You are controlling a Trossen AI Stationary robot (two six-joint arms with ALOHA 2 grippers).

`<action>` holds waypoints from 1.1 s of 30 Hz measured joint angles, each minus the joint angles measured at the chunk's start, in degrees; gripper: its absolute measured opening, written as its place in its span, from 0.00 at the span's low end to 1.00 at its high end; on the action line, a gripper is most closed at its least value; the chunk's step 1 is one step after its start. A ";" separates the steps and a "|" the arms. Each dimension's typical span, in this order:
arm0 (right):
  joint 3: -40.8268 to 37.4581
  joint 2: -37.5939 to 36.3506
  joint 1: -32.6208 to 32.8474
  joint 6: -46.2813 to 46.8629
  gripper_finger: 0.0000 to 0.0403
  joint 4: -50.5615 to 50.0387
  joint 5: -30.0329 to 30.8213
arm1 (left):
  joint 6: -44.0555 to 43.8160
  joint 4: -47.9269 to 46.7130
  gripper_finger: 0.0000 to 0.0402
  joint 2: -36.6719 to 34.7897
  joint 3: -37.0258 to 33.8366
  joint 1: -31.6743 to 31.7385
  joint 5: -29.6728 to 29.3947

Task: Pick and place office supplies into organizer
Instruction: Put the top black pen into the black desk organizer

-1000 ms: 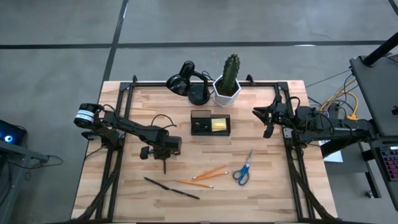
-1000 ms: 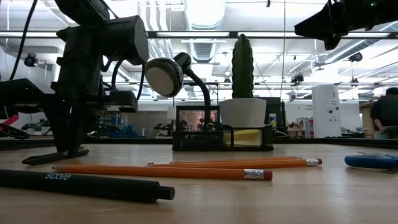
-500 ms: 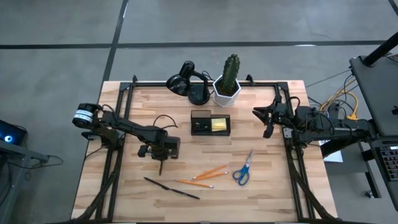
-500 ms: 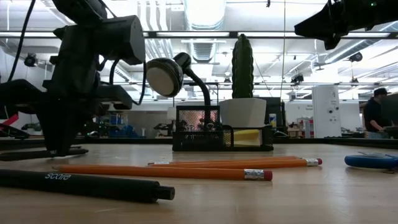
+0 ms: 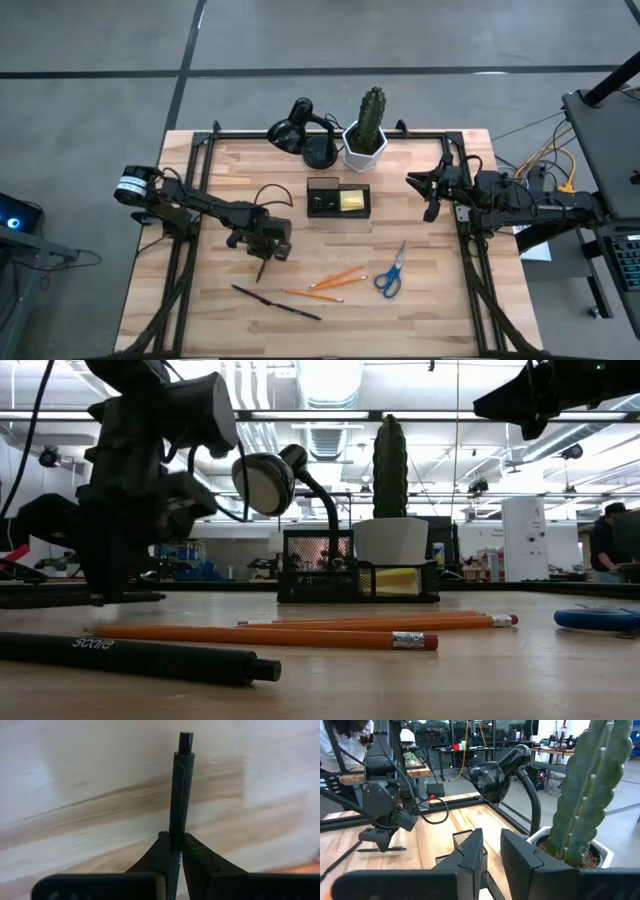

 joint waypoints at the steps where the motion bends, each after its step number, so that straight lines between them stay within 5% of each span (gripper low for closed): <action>1: 0.00 0.02 0.00 -0.01 0.14 0.01 0.00 | 0.57 0.73 0.03 -0.14 0.06 0.00 -0.02; 12: 0.00 0.02 0.00 0.24 0.14 1.16 0.00 | 5.74 9.87 0.03 -1.19 0.09 0.09 -2.75; 33: 0.00 0.02 0.00 0.44 0.14 1.20 0.00 | 17.79 43.04 0.03 -1.21 0.11 2.84 -20.25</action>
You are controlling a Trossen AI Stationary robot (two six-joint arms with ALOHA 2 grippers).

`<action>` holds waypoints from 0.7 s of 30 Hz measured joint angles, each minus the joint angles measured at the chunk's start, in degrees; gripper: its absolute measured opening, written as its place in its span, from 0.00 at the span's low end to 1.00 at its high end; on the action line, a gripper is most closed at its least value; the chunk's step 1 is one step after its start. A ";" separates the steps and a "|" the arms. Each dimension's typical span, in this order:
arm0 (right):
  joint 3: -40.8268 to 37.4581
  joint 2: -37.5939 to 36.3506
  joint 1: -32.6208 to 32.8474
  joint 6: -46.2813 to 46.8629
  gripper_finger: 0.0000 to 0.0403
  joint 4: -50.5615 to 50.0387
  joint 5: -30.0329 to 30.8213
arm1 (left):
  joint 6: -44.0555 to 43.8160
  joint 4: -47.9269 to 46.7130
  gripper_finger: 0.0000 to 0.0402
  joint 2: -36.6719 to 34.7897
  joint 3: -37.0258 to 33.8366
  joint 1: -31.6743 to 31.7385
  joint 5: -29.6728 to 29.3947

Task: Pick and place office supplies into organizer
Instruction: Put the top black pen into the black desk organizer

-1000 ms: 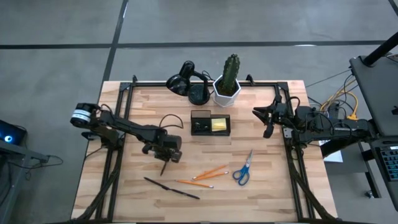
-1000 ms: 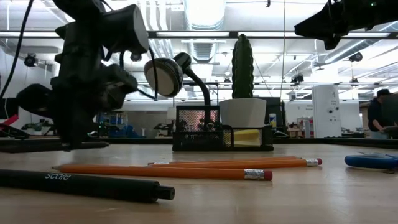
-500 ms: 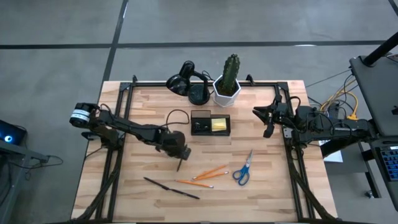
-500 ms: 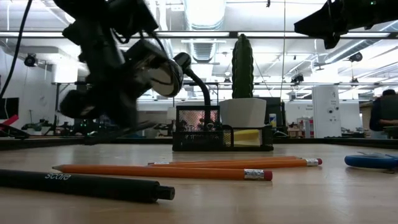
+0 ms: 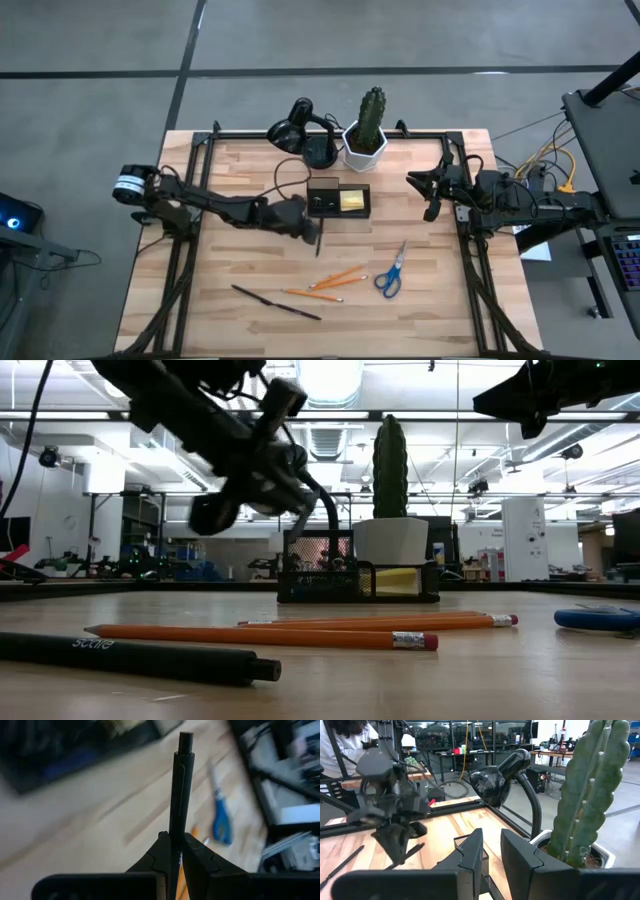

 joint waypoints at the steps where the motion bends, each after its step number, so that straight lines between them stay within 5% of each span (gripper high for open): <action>1: 0.00 0.00 0.00 0.00 0.14 0.00 0.00 | 1.48 1.95 0.03 0.00 0.02 0.34 -0.38; 8: 0.00 0.00 0.01 1.06 0.14 0.02 0.00 | 8.14 10.93 0.03 -0.04 0.04 1.97 -4.31; 21: 0.00 0.00 0.00 1.51 0.14 0.04 0.00 | 23.76 11.83 0.03 -0.06 4.49 2.62 -14.94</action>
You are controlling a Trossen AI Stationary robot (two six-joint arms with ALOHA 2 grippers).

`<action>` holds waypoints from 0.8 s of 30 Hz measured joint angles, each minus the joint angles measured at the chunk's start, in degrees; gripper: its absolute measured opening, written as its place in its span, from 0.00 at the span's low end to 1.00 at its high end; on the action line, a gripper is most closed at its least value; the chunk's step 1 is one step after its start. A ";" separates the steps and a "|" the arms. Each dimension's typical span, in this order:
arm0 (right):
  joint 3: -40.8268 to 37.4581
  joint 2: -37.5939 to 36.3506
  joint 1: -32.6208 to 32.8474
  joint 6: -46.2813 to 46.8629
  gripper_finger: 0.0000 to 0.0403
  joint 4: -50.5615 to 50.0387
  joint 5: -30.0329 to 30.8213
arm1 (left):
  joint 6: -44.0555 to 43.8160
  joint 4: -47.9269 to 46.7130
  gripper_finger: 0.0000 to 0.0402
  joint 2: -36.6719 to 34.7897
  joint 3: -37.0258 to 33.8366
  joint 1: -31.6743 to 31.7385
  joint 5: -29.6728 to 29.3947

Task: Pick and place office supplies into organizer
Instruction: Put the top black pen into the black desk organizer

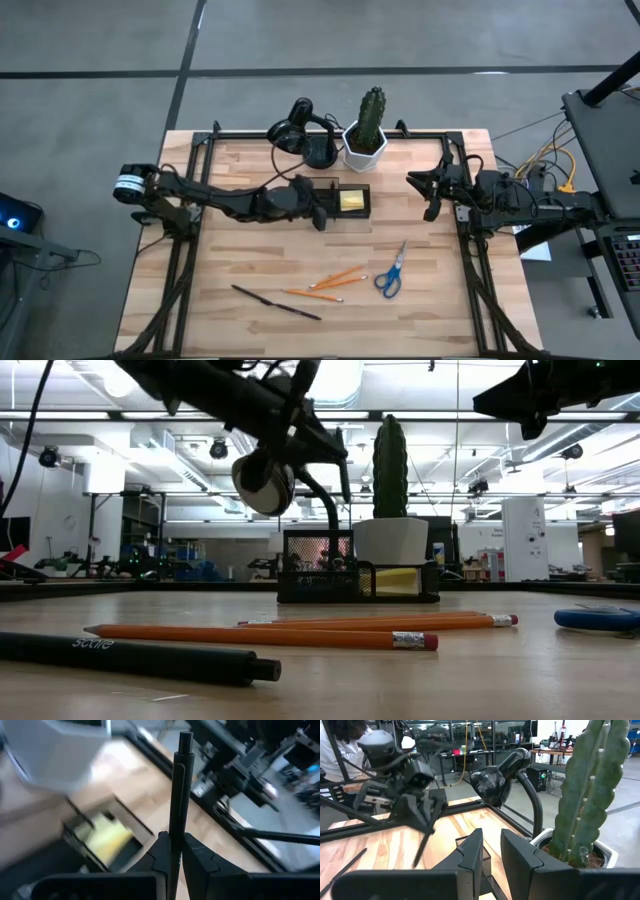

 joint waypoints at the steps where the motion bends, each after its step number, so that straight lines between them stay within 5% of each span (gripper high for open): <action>1: 0.00 0.00 0.02 0.00 0.14 0.00 0.00 | 1.85 -0.05 0.03 0.00 0.59 0.00 -1.77; 9: 0.00 0.00 0.02 0.00 0.14 0.04 0.00 | 7.02 -9.85 0.03 -0.02 4.82 0.62 -12.87; 24: 0.00 0.00 0.02 0.00 0.14 0.02 0.00 | 17.59 -10.08 0.03 -0.02 4.89 1.09 -25.48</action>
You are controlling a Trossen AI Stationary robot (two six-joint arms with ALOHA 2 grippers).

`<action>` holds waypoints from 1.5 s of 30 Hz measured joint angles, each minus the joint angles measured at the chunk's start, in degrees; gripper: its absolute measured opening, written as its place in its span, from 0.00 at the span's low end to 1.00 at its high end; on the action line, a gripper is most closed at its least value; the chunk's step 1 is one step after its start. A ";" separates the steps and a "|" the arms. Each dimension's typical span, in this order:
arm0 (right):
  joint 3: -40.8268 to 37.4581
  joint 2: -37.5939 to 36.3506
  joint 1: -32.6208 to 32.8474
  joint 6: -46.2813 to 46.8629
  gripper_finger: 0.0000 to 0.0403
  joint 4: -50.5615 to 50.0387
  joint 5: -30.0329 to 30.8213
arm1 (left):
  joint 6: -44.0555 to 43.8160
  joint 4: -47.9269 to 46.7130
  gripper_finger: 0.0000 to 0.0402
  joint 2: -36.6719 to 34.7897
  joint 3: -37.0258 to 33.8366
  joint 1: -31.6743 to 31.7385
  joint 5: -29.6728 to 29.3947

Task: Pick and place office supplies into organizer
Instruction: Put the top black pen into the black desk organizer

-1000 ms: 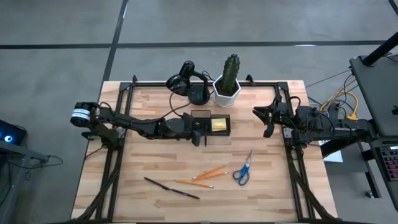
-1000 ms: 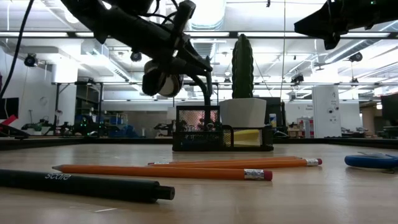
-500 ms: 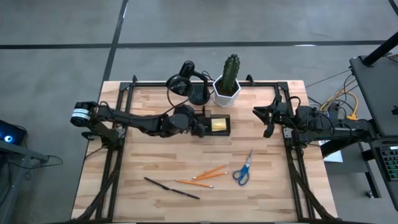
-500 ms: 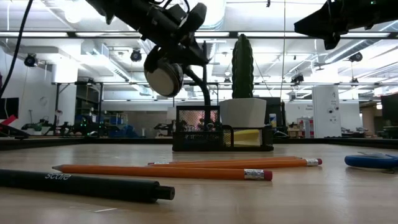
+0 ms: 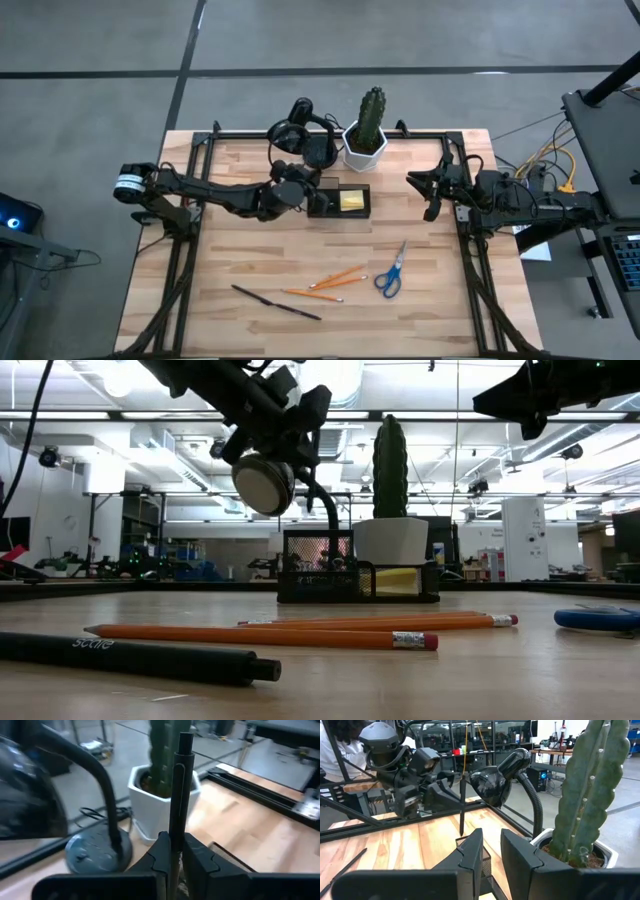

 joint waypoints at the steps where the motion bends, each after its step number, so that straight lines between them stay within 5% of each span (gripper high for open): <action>1: 0.00 0.00 0.00 0.00 0.14 0.00 0.00 | -0.02 0.00 0.03 0.00 -0.04 0.00 -1.37; 10: 0.00 0.00 0.00 0.00 0.14 -0.02 0.00 | -1.96 1.05 0.03 0.35 -1.79 0.00 -7.69; 45: 0.00 0.00 0.00 0.46 0.14 -0.02 -0.02 | -6.51 5.56 0.03 8.90 -3.74 -0.07 -10.78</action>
